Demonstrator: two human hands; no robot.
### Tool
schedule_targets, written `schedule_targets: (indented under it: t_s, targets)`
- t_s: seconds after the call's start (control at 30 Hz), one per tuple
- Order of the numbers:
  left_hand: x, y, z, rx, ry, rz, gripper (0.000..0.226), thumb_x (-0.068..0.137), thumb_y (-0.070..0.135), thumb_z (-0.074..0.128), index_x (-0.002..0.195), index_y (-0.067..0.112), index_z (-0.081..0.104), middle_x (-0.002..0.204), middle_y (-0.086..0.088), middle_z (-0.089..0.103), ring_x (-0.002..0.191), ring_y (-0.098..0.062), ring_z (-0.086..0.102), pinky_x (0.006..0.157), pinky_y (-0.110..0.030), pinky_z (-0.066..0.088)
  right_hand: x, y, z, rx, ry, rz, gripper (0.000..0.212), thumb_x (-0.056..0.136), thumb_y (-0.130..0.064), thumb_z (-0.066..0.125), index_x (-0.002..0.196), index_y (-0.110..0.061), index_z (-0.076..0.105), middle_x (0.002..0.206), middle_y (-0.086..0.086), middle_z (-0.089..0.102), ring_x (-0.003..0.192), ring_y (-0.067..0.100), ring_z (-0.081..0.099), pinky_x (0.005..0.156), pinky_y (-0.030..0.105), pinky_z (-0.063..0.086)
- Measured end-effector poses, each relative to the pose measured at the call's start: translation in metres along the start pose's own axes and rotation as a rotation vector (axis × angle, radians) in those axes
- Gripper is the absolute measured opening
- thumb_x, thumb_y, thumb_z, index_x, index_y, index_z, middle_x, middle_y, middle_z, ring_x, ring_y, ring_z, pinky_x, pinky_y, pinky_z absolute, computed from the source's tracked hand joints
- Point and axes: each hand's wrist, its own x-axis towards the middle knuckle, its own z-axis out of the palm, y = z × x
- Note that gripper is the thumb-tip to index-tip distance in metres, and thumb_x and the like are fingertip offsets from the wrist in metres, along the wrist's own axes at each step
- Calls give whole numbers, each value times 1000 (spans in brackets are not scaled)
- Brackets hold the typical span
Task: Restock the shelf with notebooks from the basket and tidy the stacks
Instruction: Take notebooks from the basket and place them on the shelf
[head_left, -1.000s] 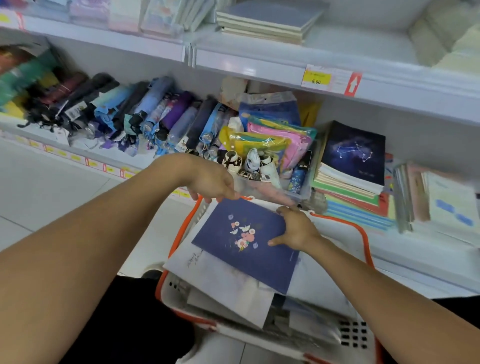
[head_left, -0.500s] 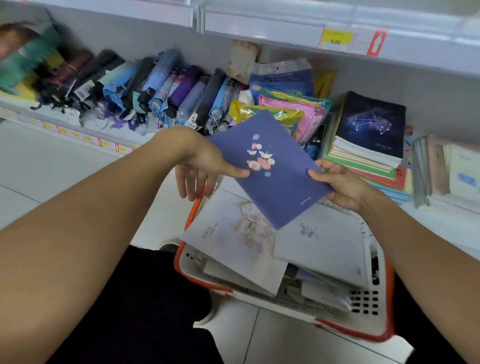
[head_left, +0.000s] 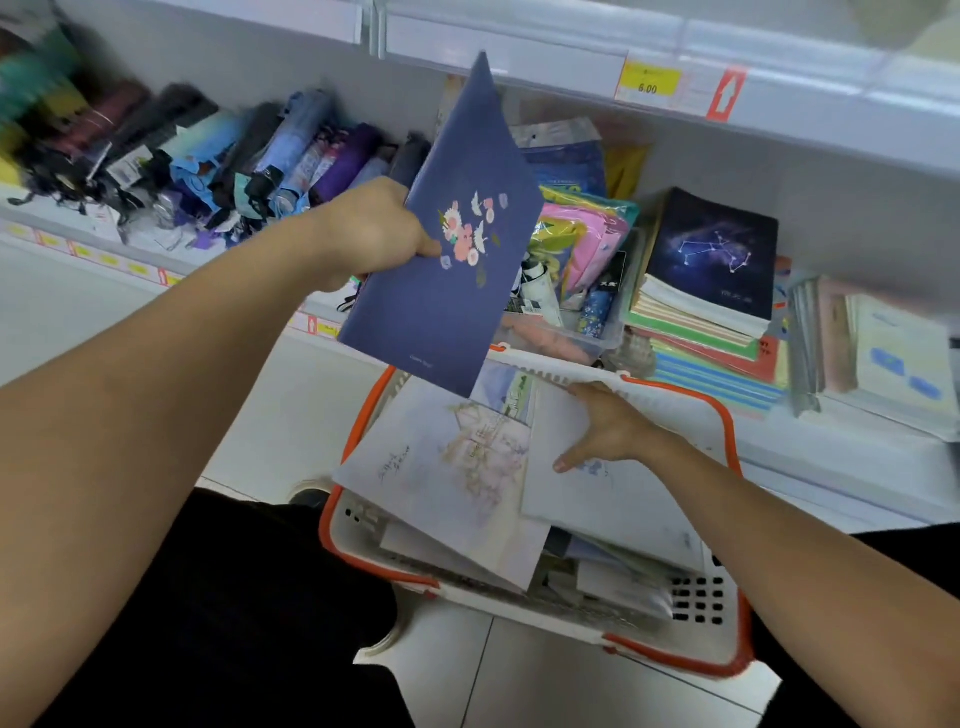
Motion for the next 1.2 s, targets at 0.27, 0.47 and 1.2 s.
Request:
schedule_targets:
  t_s: [0.27,0.47,1.2]
  targets:
    - [0,-1,8,161,5,52,27,93,15,58,118,5,61,112,-15,68,99,-34,65,88,-47,55,2,-4,-32,-53,48,-116,55,64,-39,92,110,-16,72,113,0,68,109,22,62,87,30,49]
    - [4,-3,-2,71,80,83,23,93,11,55,114,6,61,111,-16,67,96,-34,65,84,-47,54,-63,-55,-144,138,238,-304,15,87,-23,76,100,-16,70,97,-2,73,89,18,69,77,30,54]
    - [-22,14,27,-242,-263,392,56,79,32,79,128,40,54,118,13,65,110,-9,62,93,-35,53,-79,-185,-160,991,780,-145,10,92,-15,59,82,-16,58,78,12,68,64,28,70,58,47,62]
